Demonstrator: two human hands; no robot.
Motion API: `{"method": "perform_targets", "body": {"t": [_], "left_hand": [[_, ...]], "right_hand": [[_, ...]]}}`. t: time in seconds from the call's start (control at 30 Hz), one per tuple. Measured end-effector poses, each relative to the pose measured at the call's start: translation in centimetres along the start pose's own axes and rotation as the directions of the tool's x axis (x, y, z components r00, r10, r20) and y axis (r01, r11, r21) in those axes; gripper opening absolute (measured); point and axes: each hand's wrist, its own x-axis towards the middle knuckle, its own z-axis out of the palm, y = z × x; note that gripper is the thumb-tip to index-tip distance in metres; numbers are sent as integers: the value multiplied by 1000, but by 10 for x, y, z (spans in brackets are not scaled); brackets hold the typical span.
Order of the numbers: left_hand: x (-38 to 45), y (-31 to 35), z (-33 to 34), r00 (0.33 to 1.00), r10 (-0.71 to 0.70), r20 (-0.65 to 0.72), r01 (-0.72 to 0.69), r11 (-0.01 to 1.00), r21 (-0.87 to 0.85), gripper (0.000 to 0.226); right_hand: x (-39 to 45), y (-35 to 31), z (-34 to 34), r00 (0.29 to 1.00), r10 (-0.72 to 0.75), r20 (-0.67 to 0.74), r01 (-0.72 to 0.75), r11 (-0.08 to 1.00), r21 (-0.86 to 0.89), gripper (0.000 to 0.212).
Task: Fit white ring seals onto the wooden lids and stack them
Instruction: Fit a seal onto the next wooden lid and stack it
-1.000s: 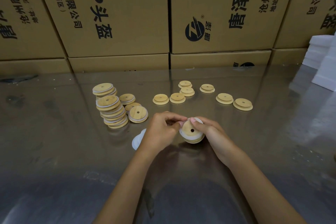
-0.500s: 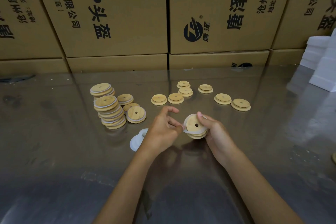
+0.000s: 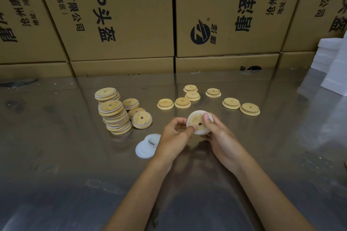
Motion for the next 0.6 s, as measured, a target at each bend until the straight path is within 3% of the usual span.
{"method": "perform_targets", "body": {"t": [0.1, 0.37, 0.6], "left_hand": [[0, 2, -2, 1000, 17, -26, -19, 998, -58, 15], [2, 6, -7, 980, 189, -64, -187, 981, 41, 27], [6, 5, -10, 976, 196, -98, -187, 978, 92, 16]], "right_hand": [[-1, 0, 0, 999, -30, 27, 30, 999, -17, 30], [-2, 2, 3, 999, 1, -52, -8, 991, -136, 18], [-2, 3, 2, 999, -9, -38, 4, 993, -119, 19]]}}
